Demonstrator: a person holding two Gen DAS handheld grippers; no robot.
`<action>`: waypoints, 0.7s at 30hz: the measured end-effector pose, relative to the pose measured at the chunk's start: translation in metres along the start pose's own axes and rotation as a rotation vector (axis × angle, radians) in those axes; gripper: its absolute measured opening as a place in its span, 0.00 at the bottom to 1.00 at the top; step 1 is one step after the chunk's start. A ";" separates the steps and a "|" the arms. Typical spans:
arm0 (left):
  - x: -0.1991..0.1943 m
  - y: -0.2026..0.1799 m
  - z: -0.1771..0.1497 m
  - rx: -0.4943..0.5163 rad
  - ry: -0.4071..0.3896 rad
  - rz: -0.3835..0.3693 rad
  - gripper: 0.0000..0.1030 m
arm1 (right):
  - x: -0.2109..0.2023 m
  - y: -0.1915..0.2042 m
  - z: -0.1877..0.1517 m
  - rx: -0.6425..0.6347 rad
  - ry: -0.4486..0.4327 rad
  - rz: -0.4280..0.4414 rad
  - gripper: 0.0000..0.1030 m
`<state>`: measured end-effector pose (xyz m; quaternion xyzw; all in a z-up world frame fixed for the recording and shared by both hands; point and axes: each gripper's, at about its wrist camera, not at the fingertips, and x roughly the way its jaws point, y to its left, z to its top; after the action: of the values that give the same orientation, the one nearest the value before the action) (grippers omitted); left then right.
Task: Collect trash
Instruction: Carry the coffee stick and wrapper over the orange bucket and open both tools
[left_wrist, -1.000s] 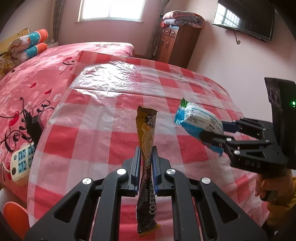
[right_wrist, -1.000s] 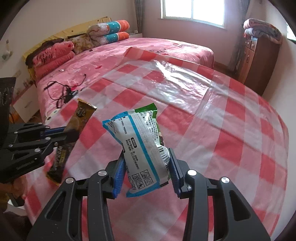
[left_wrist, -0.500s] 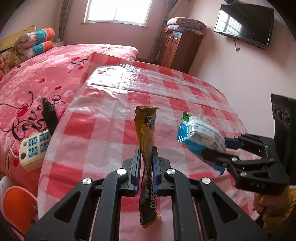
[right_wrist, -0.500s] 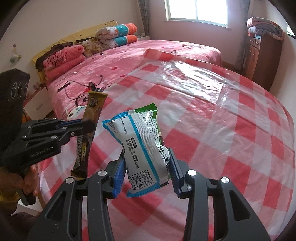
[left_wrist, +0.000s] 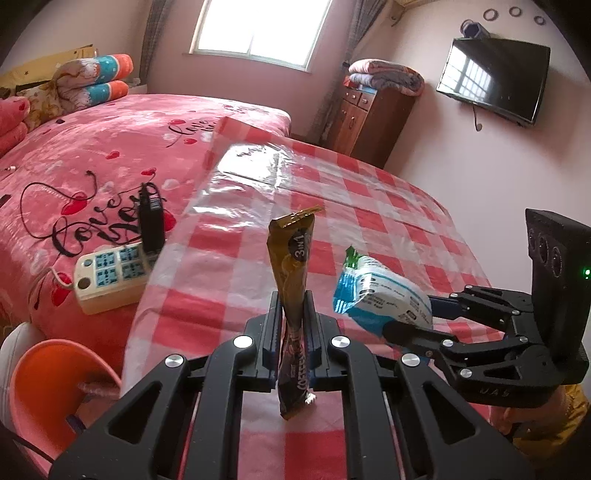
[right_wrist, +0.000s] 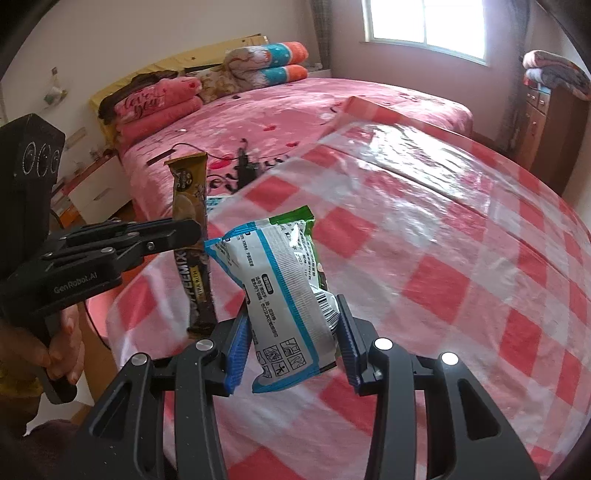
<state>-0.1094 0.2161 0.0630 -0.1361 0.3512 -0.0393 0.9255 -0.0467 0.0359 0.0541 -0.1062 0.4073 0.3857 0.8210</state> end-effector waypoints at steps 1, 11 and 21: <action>-0.004 0.003 -0.001 -0.006 -0.004 0.003 0.12 | 0.001 0.005 0.000 -0.007 0.002 0.005 0.42; -0.040 0.036 -0.012 -0.060 -0.048 0.053 0.11 | 0.015 0.050 0.009 -0.084 0.031 0.070 0.42; -0.077 0.083 -0.030 -0.140 -0.073 0.131 0.11 | 0.038 0.119 0.022 -0.215 0.065 0.157 0.42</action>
<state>-0.1889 0.3025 0.0679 -0.1785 0.3275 0.0508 0.9265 -0.1058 0.1481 0.0562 -0.1738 0.3968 0.4868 0.7585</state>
